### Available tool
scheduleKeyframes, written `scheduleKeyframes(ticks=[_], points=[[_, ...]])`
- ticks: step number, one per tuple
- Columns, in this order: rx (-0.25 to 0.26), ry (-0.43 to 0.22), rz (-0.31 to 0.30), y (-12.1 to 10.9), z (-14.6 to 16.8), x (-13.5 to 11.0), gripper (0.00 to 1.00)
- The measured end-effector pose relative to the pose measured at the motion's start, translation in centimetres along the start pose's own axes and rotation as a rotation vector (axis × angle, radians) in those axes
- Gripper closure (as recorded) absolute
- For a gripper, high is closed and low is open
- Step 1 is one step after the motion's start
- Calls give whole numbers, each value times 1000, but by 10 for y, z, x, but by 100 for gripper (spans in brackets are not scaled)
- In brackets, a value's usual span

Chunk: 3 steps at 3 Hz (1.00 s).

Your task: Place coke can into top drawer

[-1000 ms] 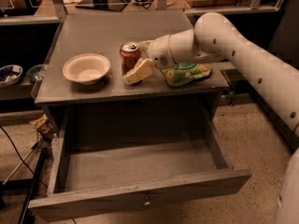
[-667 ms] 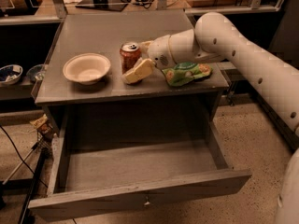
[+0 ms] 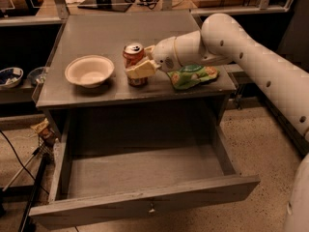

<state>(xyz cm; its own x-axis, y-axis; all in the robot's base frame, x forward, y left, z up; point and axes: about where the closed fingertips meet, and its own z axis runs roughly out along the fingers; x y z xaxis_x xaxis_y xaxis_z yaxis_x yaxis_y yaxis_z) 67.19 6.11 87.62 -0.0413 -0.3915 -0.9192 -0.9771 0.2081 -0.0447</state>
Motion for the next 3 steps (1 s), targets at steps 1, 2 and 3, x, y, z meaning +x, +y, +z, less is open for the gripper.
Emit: scheduleKeyframes(ticks=[1, 2, 3], points=[[0, 0, 0, 0, 0, 0, 81], [0, 0, 0, 0, 0, 0, 100], [3, -1, -3, 0, 1, -2, 100]])
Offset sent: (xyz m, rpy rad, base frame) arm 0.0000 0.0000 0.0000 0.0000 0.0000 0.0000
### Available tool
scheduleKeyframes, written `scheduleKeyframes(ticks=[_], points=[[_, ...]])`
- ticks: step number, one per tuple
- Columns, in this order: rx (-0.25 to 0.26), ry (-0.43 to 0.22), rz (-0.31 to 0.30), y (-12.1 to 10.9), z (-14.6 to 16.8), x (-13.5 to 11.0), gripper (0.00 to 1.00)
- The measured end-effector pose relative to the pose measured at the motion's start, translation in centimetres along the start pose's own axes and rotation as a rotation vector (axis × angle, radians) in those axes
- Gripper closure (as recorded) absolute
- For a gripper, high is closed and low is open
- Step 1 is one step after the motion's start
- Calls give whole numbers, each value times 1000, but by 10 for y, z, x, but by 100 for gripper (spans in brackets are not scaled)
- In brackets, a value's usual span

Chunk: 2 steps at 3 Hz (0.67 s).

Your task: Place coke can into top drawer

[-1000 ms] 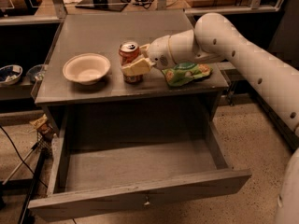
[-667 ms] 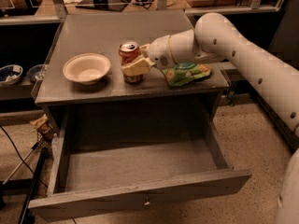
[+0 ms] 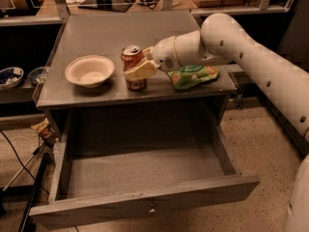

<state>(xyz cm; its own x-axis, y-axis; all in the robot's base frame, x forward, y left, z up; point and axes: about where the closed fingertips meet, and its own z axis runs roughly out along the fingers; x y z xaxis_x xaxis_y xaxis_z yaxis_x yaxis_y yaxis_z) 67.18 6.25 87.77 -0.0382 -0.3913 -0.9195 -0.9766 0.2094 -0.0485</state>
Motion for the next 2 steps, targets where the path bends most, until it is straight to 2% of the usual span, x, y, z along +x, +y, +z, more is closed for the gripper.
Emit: scheduleKeyframes(ticks=[2], points=[[65, -34, -61, 5, -13, -30, 100]])
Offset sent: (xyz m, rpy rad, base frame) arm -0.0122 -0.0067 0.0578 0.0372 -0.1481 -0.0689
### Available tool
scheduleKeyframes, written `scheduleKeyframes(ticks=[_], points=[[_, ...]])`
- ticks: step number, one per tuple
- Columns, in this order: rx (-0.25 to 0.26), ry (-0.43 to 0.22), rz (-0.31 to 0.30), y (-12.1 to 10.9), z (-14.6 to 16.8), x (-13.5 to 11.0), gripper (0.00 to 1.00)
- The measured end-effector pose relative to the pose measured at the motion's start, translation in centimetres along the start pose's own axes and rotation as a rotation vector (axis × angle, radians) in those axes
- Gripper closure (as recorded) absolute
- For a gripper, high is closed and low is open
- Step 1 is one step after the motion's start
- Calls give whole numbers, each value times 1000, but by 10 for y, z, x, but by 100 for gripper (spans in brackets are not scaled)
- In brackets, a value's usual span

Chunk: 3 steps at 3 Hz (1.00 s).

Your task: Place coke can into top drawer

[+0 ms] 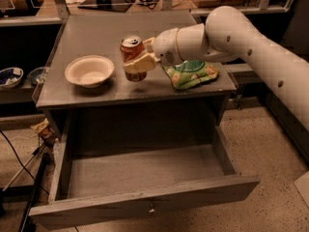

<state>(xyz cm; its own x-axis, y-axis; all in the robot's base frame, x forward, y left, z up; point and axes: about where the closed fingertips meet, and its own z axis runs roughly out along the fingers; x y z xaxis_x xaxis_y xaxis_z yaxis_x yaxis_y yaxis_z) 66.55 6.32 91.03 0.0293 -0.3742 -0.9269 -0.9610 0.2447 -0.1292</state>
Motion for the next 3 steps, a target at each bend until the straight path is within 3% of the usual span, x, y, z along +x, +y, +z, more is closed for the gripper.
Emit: scheduleKeyframes(ticks=[1, 2, 3], points=[[31, -16, 15, 32, -22, -13, 100], [31, -16, 15, 32, -22, -13, 100], [63, -16, 17, 42, -32, -13, 100]])
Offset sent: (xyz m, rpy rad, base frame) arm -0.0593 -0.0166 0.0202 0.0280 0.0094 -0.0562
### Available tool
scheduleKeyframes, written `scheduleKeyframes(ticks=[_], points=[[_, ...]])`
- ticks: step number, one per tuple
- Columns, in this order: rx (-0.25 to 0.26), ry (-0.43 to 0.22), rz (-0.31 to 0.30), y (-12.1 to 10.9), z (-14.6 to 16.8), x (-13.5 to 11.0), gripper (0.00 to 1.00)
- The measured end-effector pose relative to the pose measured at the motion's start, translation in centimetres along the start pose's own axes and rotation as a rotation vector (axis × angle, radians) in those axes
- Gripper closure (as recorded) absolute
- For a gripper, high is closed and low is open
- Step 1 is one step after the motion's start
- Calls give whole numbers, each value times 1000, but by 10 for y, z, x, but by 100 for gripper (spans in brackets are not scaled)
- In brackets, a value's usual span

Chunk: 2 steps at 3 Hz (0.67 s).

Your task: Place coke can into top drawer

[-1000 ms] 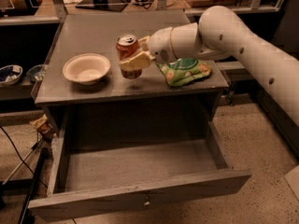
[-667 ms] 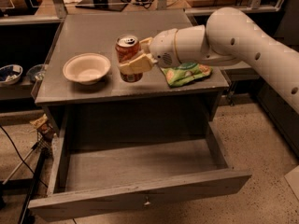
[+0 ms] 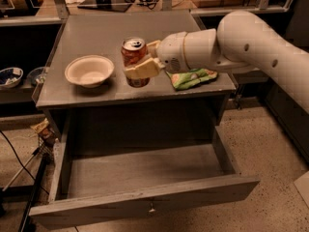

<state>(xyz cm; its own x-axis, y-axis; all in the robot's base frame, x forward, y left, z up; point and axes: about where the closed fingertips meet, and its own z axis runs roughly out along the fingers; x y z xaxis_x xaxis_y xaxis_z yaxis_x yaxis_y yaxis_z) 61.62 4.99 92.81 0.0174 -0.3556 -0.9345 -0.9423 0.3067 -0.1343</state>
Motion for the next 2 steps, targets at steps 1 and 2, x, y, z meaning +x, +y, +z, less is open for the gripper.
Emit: scheduleKeyframes(ticks=[1, 2], points=[[77, 3, 46, 40, -38, 6, 100], [78, 9, 46, 40, -34, 12, 100]])
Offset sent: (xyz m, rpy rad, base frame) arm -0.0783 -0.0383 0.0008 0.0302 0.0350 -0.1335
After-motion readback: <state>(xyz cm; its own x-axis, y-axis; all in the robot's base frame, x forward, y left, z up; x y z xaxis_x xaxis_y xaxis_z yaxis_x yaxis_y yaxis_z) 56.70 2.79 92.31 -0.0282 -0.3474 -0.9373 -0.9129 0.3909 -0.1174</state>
